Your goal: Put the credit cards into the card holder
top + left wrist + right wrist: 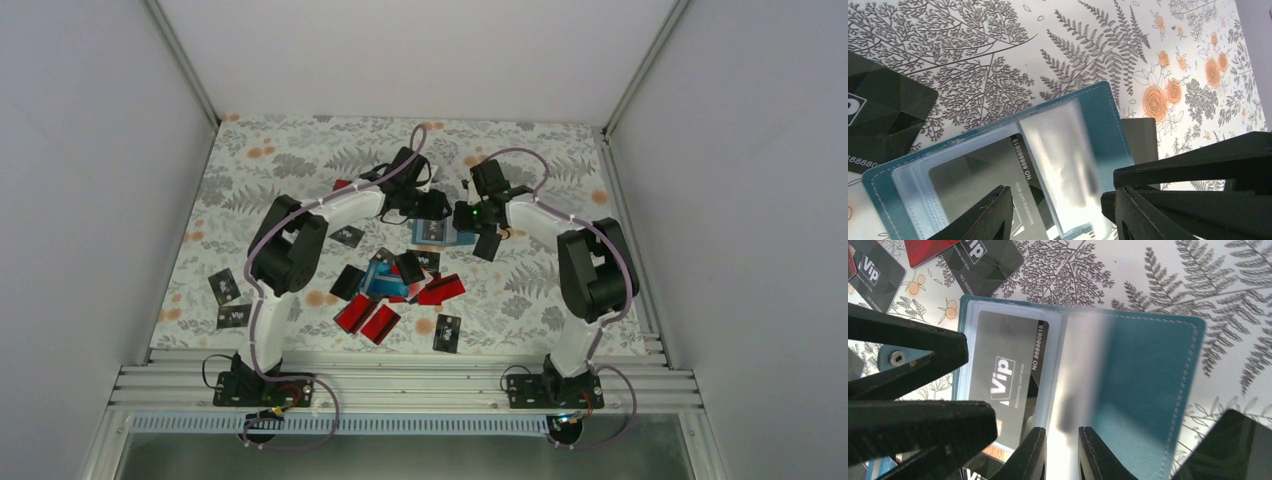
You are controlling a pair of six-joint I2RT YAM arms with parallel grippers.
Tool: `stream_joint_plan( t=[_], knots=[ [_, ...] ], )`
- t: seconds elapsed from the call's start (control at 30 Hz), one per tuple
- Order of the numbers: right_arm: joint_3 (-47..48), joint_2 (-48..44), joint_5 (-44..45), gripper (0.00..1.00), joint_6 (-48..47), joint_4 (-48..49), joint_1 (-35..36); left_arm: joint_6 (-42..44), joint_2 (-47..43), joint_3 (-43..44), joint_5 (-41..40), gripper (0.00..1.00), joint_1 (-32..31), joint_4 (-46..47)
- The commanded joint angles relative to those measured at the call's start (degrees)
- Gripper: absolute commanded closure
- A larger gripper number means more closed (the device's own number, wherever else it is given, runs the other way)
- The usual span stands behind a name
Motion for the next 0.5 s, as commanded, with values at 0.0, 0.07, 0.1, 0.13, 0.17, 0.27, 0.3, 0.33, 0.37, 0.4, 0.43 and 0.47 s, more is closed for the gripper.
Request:
stream_joint_plan(
  t=[0.0, 0.07, 0.1, 0.13, 0.17, 0.27, 0.3, 0.33, 0.37, 0.4, 0.43, 0.47],
  knots=[
    [-2.8, -3.4, -2.1, 0.82, 0.4, 1.9, -1.0, 0.8, 1.2, 2.1, -1.5, 0.48, -0.6, -2.3],
    [-3.7, -3.8, -5.3, 0.83, -0.6, 3.6, -1.0, 1.1, 0.7, 1.5, -3.7, 0.44, -0.6, -3.4],
    [-4.0, -3.8, -6.8, 0.84, -1.1, 4.3, -1.0, 1.3, 0.7, 1.1, -4.8, 0.43, -0.6, -3.9],
    [-4.1, -3.4, -7.9, 0.86, -1.3, 4.8, -1.0, 1.4, 0.5, 0.5, -5.7, 0.41, -0.6, -4.2],
    [-4.1, -3.0, -8.6, 0.88, -1.4, 5.2, -1.0, 1.5, 0.5, -0.1, -6.3, 0.4, -0.6, -4.4],
    [-3.3, -1.9, -10.5, 0.93, -1.3, 6.0, -1.0, 1.3, 0.5, -1.7, -6.6, 0.36, -0.5, -4.4],
    [-3.1, -1.6, -11.1, 0.94, -1.2, 6.4, -1.0, 1.2, 0.6, -2.2, -6.4, 0.35, -0.6, -4.2],
    [-2.8, -1.3, -11.6, 0.94, -1.0, 6.7, -1.0, 1.2, 0.6, -2.6, -6.2, 0.35, -0.6, -3.9],
    [-2.6, -0.9, -11.8, 0.94, -1.0, 6.9, -1.0, 1.2, 0.6, -2.8, -5.9, 0.35, -0.6, -3.7],
    [-2.4, -0.3, -11.9, 0.95, -1.0, 7.0, -1.0, 1.3, 0.5, -3.0, -5.4, 0.35, -0.6, -3.4],
    [-2.2, 0.2, -11.8, 0.95, -1.0, 7.1, -1.0, 1.4, 0.5, -3.2, -5.0, 0.35, -0.6, -3.0],
    [-2.1, 0.8, -11.9, 0.95, -1.0, 7.2, -1.0, 1.5, 0.5, -3.1, -4.8, 0.35, -0.5, -3.1]
  ],
)
